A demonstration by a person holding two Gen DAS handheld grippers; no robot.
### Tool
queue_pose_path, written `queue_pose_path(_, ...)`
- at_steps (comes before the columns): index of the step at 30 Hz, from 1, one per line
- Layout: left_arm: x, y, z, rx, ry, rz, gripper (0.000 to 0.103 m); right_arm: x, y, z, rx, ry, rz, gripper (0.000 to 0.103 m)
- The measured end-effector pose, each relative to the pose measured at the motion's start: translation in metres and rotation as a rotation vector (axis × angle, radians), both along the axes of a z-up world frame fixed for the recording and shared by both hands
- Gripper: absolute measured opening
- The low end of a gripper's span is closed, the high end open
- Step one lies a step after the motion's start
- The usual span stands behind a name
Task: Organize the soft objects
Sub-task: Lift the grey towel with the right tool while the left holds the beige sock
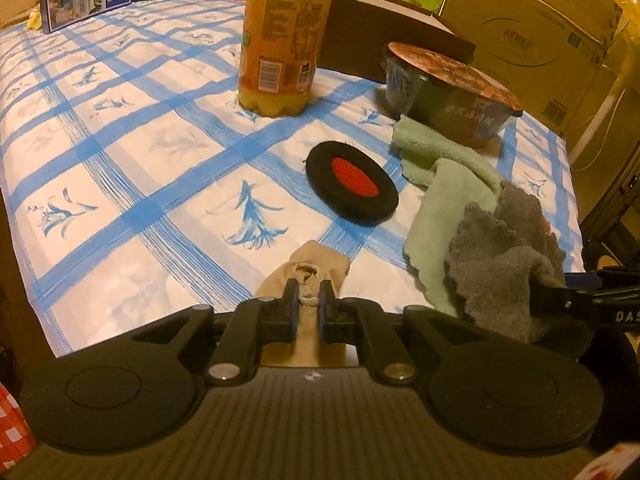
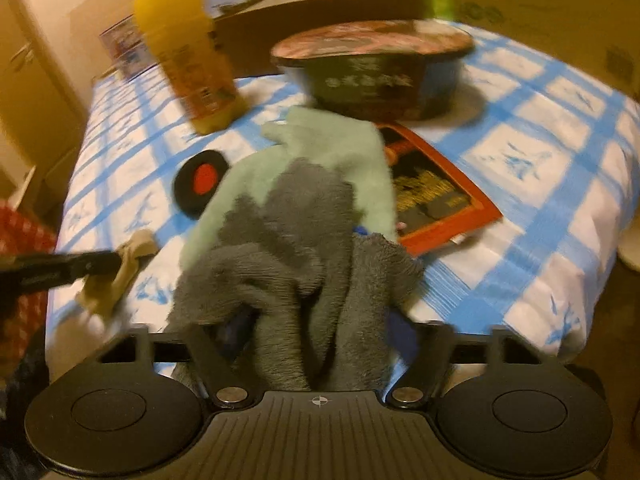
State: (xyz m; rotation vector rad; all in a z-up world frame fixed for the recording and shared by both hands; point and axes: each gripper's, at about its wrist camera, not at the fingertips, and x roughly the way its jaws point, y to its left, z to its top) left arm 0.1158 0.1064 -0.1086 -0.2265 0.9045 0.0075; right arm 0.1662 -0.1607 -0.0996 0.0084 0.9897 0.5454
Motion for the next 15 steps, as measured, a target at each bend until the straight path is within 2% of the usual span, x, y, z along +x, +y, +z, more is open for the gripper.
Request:
queue_pose_path(2, 0.0, -0.002, 0.0, 0.008, -0.001, -0.007, 0.012, -0.004, 0.004, 0.002, -0.003, -0.012, 0.036, 0.035)
queue_pose_path(4, 0.0, -0.004, 0.0, 0.018, 0.0, -0.016, 0.022, -0.007, 0.006, 0.003, -0.008, -0.024, 0.054, 0.033)
queue_pose_path(6, 0.0, -0.006, 0.0, 0.027, -0.005, -0.024, 0.031, -0.009, 0.008, 0.003, -0.008, -0.027, 0.063, 0.033)
queue_pose_path(8, 0.002, -0.007, -0.001, 0.043, 0.0, -0.028, 0.034, -0.009, 0.008, 0.002, 0.005, -0.017, 0.05, 0.034)
queue_pose_path(15, 0.008, -0.009, -0.01, 0.104, 0.011, -0.032, 0.036, -0.012, 0.012, 0.004, -0.009, -0.022, 0.054, 0.038)
